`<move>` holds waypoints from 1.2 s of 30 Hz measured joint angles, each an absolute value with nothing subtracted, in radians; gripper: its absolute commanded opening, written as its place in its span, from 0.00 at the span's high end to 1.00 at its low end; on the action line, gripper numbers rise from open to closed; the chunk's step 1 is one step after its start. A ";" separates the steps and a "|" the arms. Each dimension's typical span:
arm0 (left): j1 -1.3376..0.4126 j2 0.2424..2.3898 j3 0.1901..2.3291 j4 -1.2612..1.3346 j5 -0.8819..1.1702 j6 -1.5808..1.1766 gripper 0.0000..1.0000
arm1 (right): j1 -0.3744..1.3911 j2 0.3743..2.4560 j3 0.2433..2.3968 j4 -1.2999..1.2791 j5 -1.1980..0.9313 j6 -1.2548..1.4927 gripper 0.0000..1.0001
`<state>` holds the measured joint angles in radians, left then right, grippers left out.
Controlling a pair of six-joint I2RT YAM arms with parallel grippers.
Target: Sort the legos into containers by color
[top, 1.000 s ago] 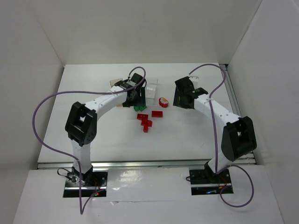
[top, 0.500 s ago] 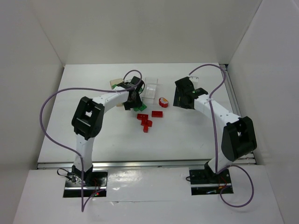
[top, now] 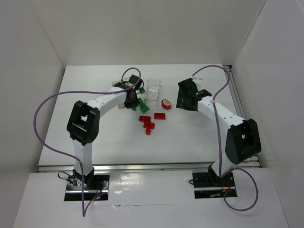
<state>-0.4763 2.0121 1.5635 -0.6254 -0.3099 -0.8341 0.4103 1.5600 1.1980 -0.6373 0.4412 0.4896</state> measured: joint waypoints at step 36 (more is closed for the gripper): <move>-0.270 2.142 1.988 -0.717 -0.259 -0.602 0.33 | 0.429 1.560 1.212 -0.638 0.434 0.489 0.08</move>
